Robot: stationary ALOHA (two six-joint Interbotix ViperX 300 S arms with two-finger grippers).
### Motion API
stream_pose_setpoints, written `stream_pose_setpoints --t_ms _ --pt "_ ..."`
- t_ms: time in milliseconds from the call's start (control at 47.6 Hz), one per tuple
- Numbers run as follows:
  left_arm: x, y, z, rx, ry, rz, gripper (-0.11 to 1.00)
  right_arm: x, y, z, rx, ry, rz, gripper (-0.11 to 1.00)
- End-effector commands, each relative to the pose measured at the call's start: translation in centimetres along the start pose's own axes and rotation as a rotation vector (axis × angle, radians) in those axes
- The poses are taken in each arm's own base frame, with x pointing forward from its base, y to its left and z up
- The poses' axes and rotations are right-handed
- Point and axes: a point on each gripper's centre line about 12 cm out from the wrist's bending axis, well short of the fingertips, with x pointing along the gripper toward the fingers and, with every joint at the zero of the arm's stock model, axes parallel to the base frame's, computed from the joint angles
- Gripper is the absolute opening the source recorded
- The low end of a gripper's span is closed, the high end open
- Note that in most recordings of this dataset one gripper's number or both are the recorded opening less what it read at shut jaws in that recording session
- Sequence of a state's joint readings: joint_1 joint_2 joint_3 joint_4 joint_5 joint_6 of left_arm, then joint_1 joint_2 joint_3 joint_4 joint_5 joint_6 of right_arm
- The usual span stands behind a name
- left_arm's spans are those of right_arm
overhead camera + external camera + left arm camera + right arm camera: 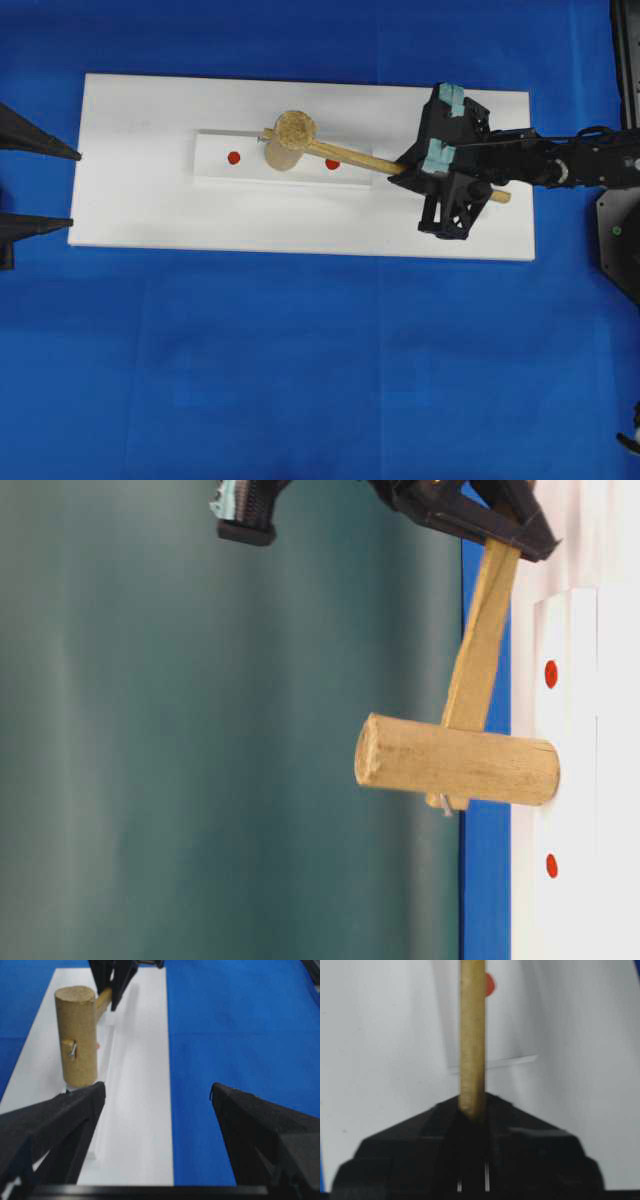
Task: Hit the mark with a hammer.
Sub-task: 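Swing the mallet head down onto the red dots with the right gripper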
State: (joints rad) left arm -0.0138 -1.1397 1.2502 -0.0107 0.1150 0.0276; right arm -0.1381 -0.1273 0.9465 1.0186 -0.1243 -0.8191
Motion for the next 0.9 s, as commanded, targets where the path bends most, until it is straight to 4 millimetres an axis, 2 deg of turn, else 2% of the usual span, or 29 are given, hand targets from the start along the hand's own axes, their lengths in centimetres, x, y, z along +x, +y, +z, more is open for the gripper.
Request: stream_pose_setpoints --t_ms 0,252,504,651,882 --pt "0.2 0.0 0.3 0.000 0.000 0.000 0.84 -1.5 0.3 2.2 0.007 -0.085 0.017 0.02" --pt "0.2 0.0 0.3 0.002 -0.002 0.000 0.84 -6.9 0.3 4.6 0.010 -0.263 0.054 0.02" --pt "0.2 0.0 0.3 0.007 -0.001 0.002 0.84 -11.4 -0.2 4.5 0.009 -0.391 0.076 0.02" --pt "0.1 0.0 0.3 0.008 -0.005 0.000 0.83 -12.7 -0.4 4.3 0.009 -0.432 0.081 0.02" --pt "0.1 0.0 0.3 0.008 -0.005 0.000 0.84 -12.2 -0.6 3.8 -0.004 -0.410 0.070 0.02"
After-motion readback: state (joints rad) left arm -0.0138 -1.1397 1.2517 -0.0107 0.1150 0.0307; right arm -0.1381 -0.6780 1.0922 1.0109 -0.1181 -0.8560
